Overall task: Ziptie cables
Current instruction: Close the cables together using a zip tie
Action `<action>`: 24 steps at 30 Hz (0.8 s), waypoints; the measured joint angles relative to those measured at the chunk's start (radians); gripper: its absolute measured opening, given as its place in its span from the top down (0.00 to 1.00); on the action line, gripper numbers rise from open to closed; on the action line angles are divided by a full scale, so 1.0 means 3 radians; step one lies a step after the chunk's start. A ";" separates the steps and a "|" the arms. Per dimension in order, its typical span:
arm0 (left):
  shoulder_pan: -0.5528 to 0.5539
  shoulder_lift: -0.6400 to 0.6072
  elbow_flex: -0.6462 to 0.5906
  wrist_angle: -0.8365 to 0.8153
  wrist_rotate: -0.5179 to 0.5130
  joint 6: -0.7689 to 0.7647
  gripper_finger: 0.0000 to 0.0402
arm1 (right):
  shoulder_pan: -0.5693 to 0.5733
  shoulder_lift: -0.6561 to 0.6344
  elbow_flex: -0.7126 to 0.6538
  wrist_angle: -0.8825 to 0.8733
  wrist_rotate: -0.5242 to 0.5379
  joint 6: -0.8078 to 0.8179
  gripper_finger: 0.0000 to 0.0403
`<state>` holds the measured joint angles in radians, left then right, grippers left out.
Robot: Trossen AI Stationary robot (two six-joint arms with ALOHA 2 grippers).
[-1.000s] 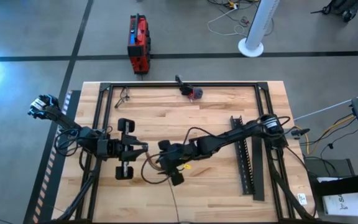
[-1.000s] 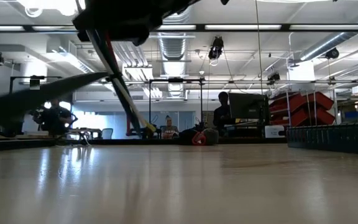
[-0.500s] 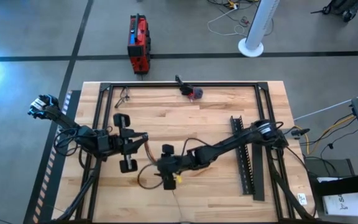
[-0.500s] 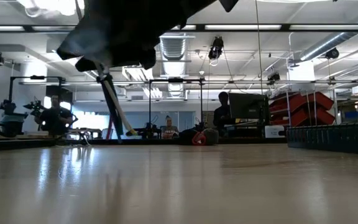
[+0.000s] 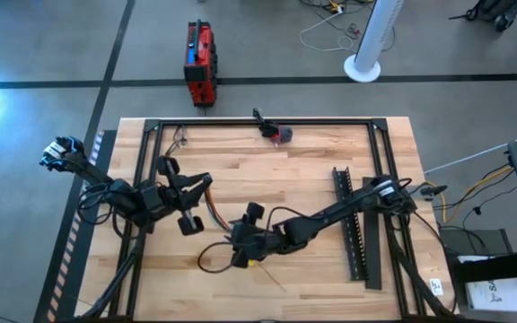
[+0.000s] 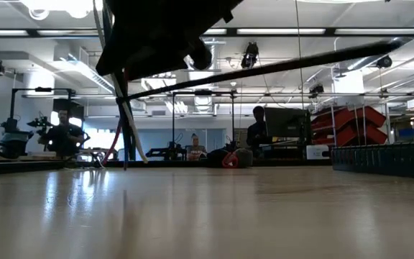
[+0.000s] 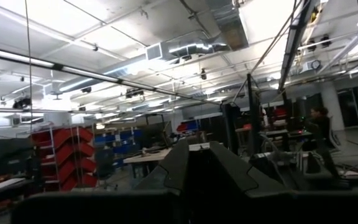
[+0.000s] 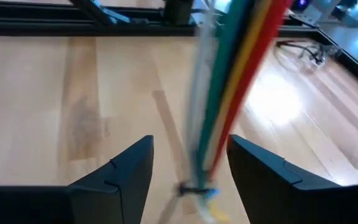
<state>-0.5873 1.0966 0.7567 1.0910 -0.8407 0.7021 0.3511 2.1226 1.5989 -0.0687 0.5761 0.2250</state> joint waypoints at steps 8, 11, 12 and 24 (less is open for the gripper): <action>0.0000 -0.0001 0.0000 0.0052 -0.0007 0.0013 0.93 | -0.0014 0.0132 0.0000 0.0023 0.0005 0.0300 0.52; 0.0000 -0.0003 0.0000 0.0078 -0.0044 0.0069 0.93 | -0.0025 0.0163 0.0000 0.0025 0.0022 0.0338 0.53; 0.0000 -0.0003 0.0000 0.0081 -0.0074 0.0075 0.93 | -0.0029 0.0165 0.0000 0.0020 0.0059 0.0340 0.54; 0.0000 -0.0001 0.0000 0.0113 -0.0165 0.0147 0.93 | -0.0064 0.0173 0.0000 0.0095 0.0082 0.0280 0.97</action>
<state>-0.5873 1.0961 0.7567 1.1248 -0.8903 0.7463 0.3319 2.1746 1.5990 -0.0401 0.6006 0.3091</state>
